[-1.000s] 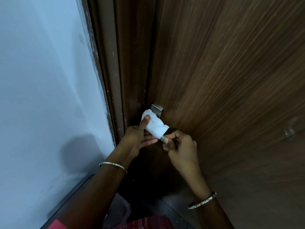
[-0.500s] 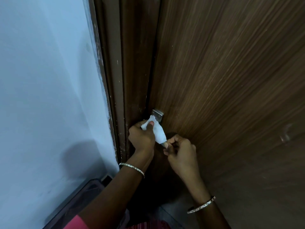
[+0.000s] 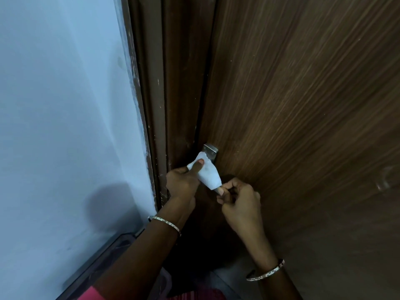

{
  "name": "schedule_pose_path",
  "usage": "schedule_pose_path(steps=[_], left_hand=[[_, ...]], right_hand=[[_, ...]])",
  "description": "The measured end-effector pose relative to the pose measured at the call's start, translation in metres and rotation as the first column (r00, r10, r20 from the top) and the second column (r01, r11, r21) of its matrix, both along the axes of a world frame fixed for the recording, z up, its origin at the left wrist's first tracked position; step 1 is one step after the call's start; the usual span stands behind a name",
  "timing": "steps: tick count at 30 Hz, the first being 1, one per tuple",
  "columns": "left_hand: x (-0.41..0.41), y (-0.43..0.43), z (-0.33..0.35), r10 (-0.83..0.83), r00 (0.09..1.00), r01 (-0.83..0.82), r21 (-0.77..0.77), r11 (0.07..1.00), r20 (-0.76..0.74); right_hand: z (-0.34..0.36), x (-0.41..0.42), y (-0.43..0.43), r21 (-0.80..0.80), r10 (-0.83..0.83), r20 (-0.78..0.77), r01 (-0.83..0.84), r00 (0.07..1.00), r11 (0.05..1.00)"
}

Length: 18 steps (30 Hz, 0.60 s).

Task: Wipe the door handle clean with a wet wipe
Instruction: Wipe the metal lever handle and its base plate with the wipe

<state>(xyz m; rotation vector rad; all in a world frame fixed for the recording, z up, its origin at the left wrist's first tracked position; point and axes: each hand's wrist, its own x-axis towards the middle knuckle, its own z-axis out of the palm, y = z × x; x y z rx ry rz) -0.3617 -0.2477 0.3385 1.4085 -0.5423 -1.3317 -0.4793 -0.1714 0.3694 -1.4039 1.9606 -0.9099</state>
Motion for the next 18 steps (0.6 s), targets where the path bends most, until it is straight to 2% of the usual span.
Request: schedule_pose_path(steps=[9, 11, 14, 16, 18], left_hand=[[0.015, 0.003, -0.006, -0.104, 0.945, 0.147, 0.121, 0.982, -0.309], [0.018, 0.014, -0.018, -0.081, 0.955, 0.143, 0.205, 0.968, -0.284], [0.023, 0.028, -0.046, -0.027, 0.991, 0.064, 0.297, 0.953, -0.129], [0.024, 0.031, -0.058, 0.048, 0.986, 0.000, 0.289, 0.957, -0.160], [0.018, 0.028, -0.056, 0.066, 0.961, 0.000, 0.239, 0.971, -0.268]], right_hand=[[-0.002, 0.001, 0.004, -0.023, -0.002, -0.025, 0.001, 1.000, 1.000], [-0.002, 0.001, 0.005, -0.037, 0.002, -0.030, -0.003, 1.000, 0.999], [-0.002, 0.003, 0.007, -0.064, 0.009, -0.025, -0.011, 1.000, 0.998], [-0.001, 0.004, 0.008, -0.071, 0.007, -0.019, -0.008, 1.000, 0.997], [-0.001, 0.004, 0.008, -0.078, 0.003, -0.024, -0.005, 1.000, 0.997]])
